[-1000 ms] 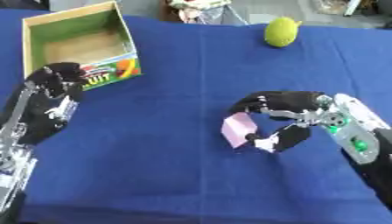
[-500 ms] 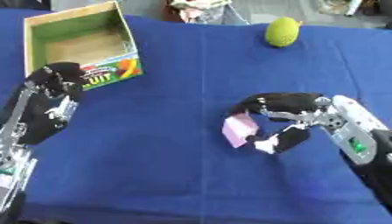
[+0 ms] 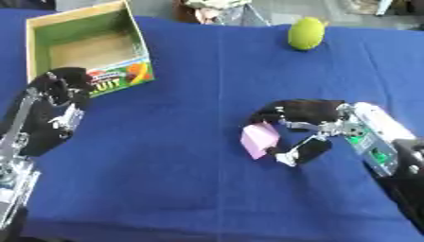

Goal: Pick up objects on the table and place them in the box.

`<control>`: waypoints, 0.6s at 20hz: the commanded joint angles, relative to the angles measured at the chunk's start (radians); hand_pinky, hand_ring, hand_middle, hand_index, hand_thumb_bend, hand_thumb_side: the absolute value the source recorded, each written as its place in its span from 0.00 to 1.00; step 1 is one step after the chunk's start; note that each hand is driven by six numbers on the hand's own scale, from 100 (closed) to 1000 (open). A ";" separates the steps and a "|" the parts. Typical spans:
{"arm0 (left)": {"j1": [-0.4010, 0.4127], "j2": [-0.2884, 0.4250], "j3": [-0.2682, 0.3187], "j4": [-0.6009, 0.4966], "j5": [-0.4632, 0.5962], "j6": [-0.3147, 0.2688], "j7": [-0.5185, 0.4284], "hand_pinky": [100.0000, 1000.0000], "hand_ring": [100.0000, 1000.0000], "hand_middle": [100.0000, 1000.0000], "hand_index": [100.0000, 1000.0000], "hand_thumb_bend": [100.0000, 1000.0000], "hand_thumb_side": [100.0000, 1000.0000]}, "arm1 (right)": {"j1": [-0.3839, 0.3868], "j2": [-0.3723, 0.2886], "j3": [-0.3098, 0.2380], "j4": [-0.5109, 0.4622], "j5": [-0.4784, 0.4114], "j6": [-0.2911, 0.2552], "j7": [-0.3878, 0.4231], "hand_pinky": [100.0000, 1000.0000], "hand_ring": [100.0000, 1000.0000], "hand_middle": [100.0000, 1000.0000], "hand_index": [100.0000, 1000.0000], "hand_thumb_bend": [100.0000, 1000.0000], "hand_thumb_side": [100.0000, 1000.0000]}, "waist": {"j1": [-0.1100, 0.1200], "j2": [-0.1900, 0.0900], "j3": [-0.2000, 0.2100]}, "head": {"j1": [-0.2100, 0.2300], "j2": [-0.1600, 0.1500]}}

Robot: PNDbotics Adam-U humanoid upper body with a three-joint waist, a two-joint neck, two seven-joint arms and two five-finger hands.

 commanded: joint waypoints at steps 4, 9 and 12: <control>-0.013 0.014 0.002 -0.017 0.002 -0.002 -0.003 0.46 0.61 0.61 0.75 0.17 0.40 | -0.031 0.002 -0.001 0.007 0.042 -0.240 0.223 0.97 0.94 0.89 1.00 0.00 0.37 | 0.001 -0.013 0.004 | -0.004 0.005; -0.012 0.014 0.003 -0.016 0.001 -0.001 -0.002 0.46 0.61 0.61 0.75 0.17 0.40 | -0.035 0.004 0.000 0.006 0.053 -0.240 0.205 0.96 0.93 0.82 1.00 0.00 0.31 | -0.001 -0.013 0.006 | -0.004 0.005; -0.012 0.013 0.002 -0.016 0.002 -0.001 -0.003 0.46 0.61 0.61 0.75 0.18 0.40 | -0.037 0.006 0.000 0.002 0.053 -0.240 0.194 0.94 0.91 0.74 1.00 0.00 0.26 | -0.002 -0.013 0.006 | -0.003 0.005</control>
